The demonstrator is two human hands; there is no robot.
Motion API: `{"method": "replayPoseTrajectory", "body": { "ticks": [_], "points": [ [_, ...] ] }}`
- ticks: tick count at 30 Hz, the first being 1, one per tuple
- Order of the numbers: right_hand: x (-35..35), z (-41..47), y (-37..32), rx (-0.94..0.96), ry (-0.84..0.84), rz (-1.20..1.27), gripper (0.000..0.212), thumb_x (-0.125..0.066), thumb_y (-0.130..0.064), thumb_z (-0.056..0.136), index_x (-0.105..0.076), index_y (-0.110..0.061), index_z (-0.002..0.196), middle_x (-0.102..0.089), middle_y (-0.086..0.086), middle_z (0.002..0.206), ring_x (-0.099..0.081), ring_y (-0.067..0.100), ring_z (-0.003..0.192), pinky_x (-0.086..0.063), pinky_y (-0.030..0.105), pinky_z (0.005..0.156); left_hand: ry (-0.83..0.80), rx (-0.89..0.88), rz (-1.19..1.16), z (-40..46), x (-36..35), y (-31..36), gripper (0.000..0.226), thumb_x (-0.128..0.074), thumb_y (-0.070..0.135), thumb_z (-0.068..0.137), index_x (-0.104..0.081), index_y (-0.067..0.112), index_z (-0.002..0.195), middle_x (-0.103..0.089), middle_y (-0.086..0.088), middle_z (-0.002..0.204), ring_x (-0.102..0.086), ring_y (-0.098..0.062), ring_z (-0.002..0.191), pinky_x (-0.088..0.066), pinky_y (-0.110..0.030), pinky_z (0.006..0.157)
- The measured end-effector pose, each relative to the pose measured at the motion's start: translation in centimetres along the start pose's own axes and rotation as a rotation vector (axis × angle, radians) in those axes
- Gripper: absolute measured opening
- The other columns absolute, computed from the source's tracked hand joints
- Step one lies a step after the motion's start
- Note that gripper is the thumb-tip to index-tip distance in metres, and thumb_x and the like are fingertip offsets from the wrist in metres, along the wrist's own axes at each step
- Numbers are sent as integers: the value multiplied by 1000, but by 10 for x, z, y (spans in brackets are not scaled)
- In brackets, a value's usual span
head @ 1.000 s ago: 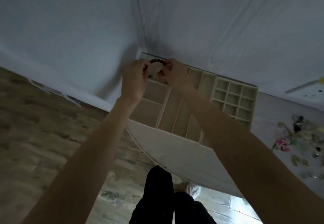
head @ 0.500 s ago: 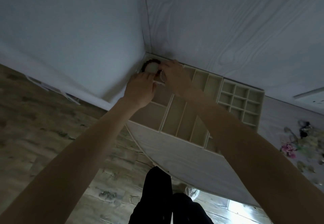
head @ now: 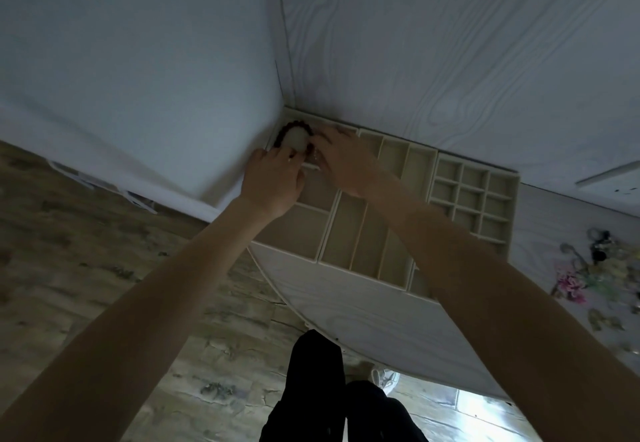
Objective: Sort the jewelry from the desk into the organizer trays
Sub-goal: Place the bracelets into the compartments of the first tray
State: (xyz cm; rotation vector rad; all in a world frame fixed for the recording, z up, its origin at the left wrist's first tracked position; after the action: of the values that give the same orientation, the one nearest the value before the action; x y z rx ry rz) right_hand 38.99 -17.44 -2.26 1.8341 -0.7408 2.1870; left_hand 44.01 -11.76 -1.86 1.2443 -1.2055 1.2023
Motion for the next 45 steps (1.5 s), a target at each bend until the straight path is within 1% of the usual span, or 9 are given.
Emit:
{"method": "replayPoseTrajectory", "body": {
  "ticks": [8, 15, 19, 26, 30, 33, 36, 42, 45],
  "points": [
    [-1, 1, -3, -19, -81, -160, 38, -39, -29, 84, -73, -17, 96, -67, 5, 108, -61, 26, 105, -45, 37, 90, -57, 2, -80, 2, -4, 3, 57, -24, 35, 85, -61, 7, 116, -66, -14, 109, -60, -33, 99, -40, -45, 93],
    [-3, 0, -2, -16, -100, -109, 38, -42, -29, 90, -67, -10, 113, -57, 12, 129, -49, 32, 122, -35, 44, 99, 82, 33, -81, 3, 12, 2, 40, -33, 22, 80, -62, -4, 84, -63, -18, 70, -60, -31, 60, -51, -35, 68],
    [4, -5, -6, -8, -52, -25, 42, -40, -30, 88, -66, -9, 114, -61, 14, 123, -55, 36, 115, -42, 47, 95, 85, 19, -145, 4, 11, 6, 49, -29, 27, 82, -62, -7, 94, -64, -22, 81, -62, -35, 73, -49, -37, 67],
    [113, -103, 0, -233, 442, 349, 29, -49, -11, 86, -64, 0, 109, -66, 17, 102, -61, 30, 92, -45, 34, 81, 388, 33, -396, -26, 93, 48, 28, -43, 26, 93, -66, 12, 99, -69, -4, 84, -62, -21, 73, -46, -34, 61],
    [147, -246, 23, -564, 504, 329, 23, -50, -22, 92, -67, -9, 102, -69, 6, 91, -62, 19, 79, -48, 29, 68, 566, -141, -688, -64, 134, 146, 27, -43, 20, 97, -68, 8, 92, -67, -4, 80, -60, -21, 72, -46, -34, 67],
    [138, -359, 49, -829, 436, 304, 29, -44, -28, 91, -68, -14, 99, -71, 3, 89, -66, 22, 80, -53, 38, 69, 391, -439, -771, -70, 123, 264, 23, -48, 17, 93, -69, 9, 92, -68, -3, 84, -59, -19, 77, -44, -30, 71],
    [139, -472, 72, -1070, 457, 291, 21, -51, -14, 87, -70, -11, 95, -71, 4, 93, -66, 23, 85, -49, 30, 75, 98, -608, -710, -77, 85, 382, 18, -57, 13, 85, -70, 14, 98, -67, -1, 93, -57, -22, 89, -41, -26, 79],
    [128, -596, 118, -1338, 343, 213, 17, -57, -7, 88, -69, -12, 100, -68, 9, 100, -61, 27, 89, -39, 26, 73, -246, -573, -592, -64, 22, 498, 31, -55, 23, 93, -57, 17, 123, -58, -2, 120, -49, -21, 113, -42, -32, 93],
    [125, -619, 136, -1296, 282, 188, 20, -56, -13, 91, -66, -12, 108, -66, 10, 103, -57, 28, 95, -37, 27, 77, -291, -402, -488, -51, -2, 521, 33, -48, 30, 97, -49, 9, 122, -52, -10, 116, -56, -28, 102, -49, -36, 80]
  ]
}}
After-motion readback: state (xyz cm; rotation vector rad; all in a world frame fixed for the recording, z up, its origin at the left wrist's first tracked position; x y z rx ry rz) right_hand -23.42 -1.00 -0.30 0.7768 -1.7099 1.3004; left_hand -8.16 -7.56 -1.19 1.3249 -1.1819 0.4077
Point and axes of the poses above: each hand's wrist, its own z-axis towards the middle knuckle, its own x-axis out of the back of the hand, y = z × x, the point moved 10 cm from there along z, towards the middle knuckle
